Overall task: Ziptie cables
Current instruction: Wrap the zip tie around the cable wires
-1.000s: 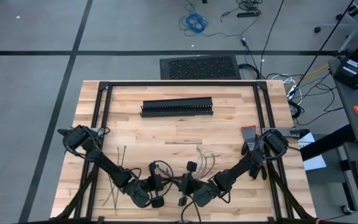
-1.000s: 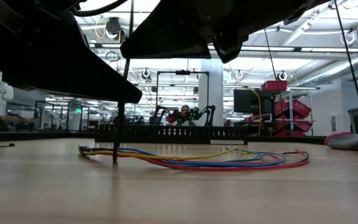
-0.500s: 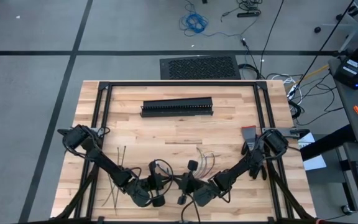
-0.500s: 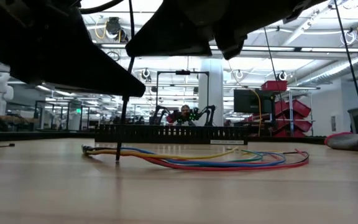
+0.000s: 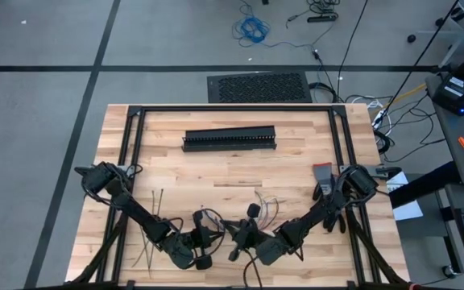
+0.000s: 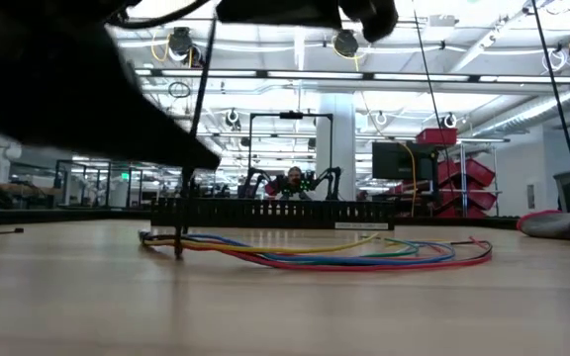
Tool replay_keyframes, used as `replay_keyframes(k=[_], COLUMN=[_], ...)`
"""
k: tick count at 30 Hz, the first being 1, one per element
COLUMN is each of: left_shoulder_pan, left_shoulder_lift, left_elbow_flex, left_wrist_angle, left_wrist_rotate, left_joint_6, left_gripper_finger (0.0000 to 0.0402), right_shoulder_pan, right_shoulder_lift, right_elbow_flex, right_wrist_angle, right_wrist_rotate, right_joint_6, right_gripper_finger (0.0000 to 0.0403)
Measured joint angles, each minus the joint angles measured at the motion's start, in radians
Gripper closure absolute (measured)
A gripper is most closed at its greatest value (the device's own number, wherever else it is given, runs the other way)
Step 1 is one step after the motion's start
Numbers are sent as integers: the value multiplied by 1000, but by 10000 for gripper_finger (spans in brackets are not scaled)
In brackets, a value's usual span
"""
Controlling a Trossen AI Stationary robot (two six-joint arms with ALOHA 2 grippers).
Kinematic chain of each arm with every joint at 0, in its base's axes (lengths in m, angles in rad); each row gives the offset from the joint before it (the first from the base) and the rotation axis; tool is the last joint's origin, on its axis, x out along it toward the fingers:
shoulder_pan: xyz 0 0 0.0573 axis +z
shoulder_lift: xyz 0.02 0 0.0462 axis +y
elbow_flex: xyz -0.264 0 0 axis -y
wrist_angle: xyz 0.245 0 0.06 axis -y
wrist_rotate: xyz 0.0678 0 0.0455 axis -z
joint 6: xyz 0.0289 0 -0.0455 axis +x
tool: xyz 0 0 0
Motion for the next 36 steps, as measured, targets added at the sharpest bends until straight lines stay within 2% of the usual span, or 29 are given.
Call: replay_keyframes(k=[6,10,14,16,18,20,23,24,26,30,34,36], left_shoulder_pan=[0,0,0,0,0,0,0,0,0,0,1,2], left_shoulder_lift=[1,1,1,1,1,1,0,0,0,0,0,0], left_elbow_flex=[-1,-1,-1,-1,-1,-1,-1,-1,-1,-1,-1,-1], left_wrist_angle=[8,11,13,13,21,52,122,142,182,225,225,230], left_wrist_rotate=[-15,-22,-25,-28,-30,-30,-19,-12,5,44,72,91], left_joint_6=[3,3,8,8,8,29,83,102,138,192,197,211], left_gripper_finger=[400,399,399,398,398,398,398,398,398,397,397,397], right_shoulder_pan=[4,49,161,225,283,322,341,340,333,280,197,159], right_shoulder_lift=[-2,-12,-37,-40,-40,-42,-39,-32,-8,26,28,28], right_elbow_flex=[2,1,2,2,-14,-60,-177,-215,-269,-304,-259,-218], right_wrist_angle=[37,45,53,50,35,9,1,8,55,207,243,245], right_wrist_rotate=[12,164,360,436,458,384,159,98,60,10,-293,-356], right_joint_6=[-34,-132,-208,-186,-60,159,513,598,681,585,345,254], right_gripper_finger=[402,401,384,371,358,344,324,318,307,289,288,290])
